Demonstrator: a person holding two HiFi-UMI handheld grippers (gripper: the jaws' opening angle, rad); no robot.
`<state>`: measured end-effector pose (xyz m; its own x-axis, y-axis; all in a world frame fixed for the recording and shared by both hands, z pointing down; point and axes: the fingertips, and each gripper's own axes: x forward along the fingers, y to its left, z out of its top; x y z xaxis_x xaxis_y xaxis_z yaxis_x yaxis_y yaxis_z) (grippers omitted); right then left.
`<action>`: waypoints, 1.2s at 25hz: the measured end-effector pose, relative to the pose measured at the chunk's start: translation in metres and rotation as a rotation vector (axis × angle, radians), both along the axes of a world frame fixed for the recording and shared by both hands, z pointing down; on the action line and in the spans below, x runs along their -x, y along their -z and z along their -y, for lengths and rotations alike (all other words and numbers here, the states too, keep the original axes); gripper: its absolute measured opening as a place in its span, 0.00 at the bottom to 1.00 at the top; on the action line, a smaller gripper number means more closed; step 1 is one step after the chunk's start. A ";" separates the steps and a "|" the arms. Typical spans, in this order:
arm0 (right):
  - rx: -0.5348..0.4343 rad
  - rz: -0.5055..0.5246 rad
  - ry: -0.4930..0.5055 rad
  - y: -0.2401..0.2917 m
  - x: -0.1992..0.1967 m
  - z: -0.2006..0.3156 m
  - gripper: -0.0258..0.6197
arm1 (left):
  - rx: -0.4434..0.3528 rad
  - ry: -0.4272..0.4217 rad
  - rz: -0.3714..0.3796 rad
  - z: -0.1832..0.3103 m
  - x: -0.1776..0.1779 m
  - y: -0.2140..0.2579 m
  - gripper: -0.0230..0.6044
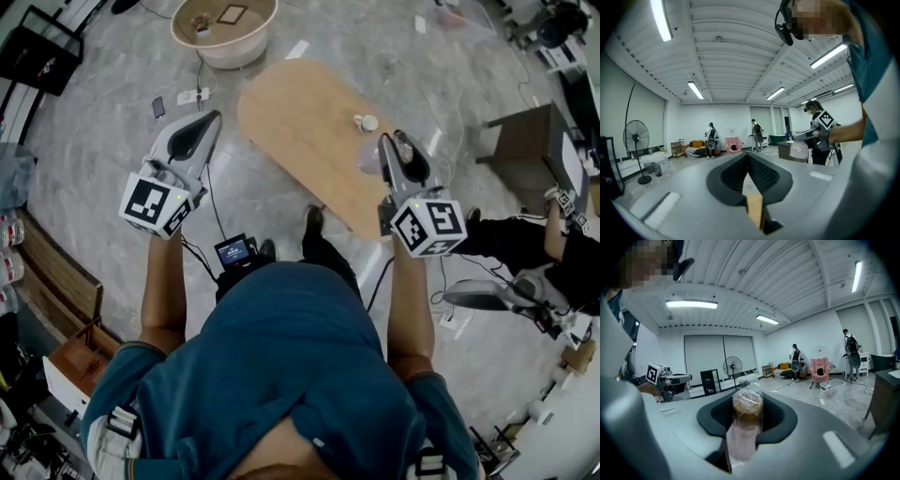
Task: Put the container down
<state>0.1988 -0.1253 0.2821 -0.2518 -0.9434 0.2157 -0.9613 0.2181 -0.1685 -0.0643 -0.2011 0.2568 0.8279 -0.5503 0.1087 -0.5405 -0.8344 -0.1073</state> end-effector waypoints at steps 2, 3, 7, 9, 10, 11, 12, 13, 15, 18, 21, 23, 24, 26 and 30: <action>0.012 0.000 0.019 -0.011 -0.002 0.012 0.22 | 0.011 0.030 0.003 0.006 0.005 -0.007 0.03; 0.018 -0.001 0.028 -0.016 -0.003 0.018 0.22 | 0.019 0.047 0.002 0.009 0.006 -0.009 0.03; 0.028 -0.008 0.062 -0.031 -0.011 0.044 0.22 | 0.040 0.102 0.008 0.023 0.008 -0.018 0.03; 0.038 -0.012 0.083 -0.040 -0.013 0.056 0.22 | 0.048 0.124 0.012 0.030 0.010 -0.022 0.03; 0.044 -0.014 0.094 -0.045 -0.013 0.062 0.22 | 0.052 0.135 0.013 0.033 0.012 -0.025 0.03; 0.048 -0.017 0.105 -0.051 -0.012 0.069 0.22 | 0.057 0.145 0.015 0.036 0.013 -0.029 0.03; 0.049 -0.021 0.115 -0.056 -0.012 0.075 0.22 | 0.061 0.154 0.017 0.039 0.014 -0.033 0.03; 0.050 -0.024 0.124 -0.062 -0.012 0.080 0.22 | 0.064 0.162 0.019 0.042 0.016 -0.037 0.03; 0.054 -0.028 0.140 -0.076 -0.007 0.088 0.22 | 0.073 0.176 0.024 0.044 0.021 -0.049 0.03; 0.064 -0.031 0.165 -0.097 0.004 0.096 0.22 | 0.090 0.198 0.036 0.042 0.034 -0.065 0.03; 0.075 -0.029 0.182 -0.116 0.010 0.106 0.22 | 0.104 0.214 0.045 0.043 0.041 -0.077 0.03; 0.081 -0.027 0.189 -0.130 0.013 0.116 0.22 | 0.113 0.222 0.051 0.047 0.045 -0.086 0.03; 0.085 -0.027 0.192 -0.138 0.016 0.121 0.22 | 0.118 0.227 0.054 0.049 0.048 -0.092 0.03; 0.094 -0.027 0.198 -0.153 0.022 0.130 0.22 | 0.129 0.236 0.059 0.053 0.054 -0.102 0.03; 0.108 -0.028 0.209 -0.184 0.027 0.149 0.22 | 0.148 0.252 0.067 0.061 0.060 -0.118 0.03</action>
